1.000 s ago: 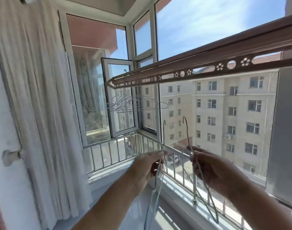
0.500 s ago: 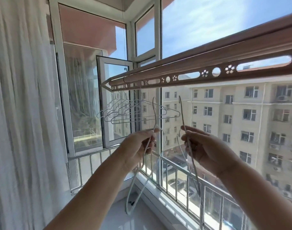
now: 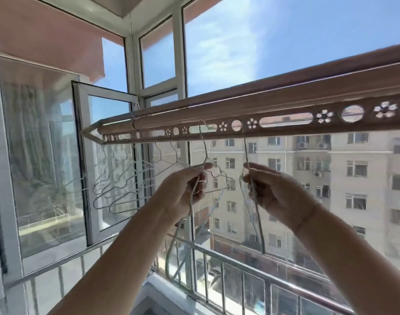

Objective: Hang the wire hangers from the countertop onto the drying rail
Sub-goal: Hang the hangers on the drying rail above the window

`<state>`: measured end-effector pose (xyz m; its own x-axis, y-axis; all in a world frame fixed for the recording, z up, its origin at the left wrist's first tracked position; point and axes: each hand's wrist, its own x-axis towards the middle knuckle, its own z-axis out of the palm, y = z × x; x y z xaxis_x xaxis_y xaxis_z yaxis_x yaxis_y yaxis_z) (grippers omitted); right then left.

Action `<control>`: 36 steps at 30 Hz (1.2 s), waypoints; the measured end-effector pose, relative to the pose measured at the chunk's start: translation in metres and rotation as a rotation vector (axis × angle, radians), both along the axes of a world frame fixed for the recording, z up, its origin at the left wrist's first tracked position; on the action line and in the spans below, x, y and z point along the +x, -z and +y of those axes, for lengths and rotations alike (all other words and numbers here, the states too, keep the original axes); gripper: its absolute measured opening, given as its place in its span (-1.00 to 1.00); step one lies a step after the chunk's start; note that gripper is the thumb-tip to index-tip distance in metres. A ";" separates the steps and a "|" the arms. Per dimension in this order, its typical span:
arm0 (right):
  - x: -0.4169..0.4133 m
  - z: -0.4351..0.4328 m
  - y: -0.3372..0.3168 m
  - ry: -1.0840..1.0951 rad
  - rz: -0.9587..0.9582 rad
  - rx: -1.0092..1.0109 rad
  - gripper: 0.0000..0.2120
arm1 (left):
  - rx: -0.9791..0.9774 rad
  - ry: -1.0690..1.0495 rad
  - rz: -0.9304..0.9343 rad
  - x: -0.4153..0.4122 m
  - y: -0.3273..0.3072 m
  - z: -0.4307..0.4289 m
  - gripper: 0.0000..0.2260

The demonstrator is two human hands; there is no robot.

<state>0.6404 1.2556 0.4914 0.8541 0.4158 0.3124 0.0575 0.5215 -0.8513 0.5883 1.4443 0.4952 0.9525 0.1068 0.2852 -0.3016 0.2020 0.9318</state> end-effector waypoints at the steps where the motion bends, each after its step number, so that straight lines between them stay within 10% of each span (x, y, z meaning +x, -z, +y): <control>1: 0.003 0.006 -0.002 0.023 -0.004 -0.006 -0.70 | 0.003 0.013 -0.003 0.007 -0.002 0.007 -0.76; 36: 0.046 0.021 0.070 0.348 0.121 -0.122 -0.76 | 0.005 0.024 0.143 0.100 0.105 0.088 -0.80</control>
<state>0.6862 1.2761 0.4215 0.9783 0.1227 0.1669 0.1084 0.3834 -0.9172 0.6884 1.5326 0.3899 0.9857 0.0828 0.1469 -0.1610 0.2029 0.9659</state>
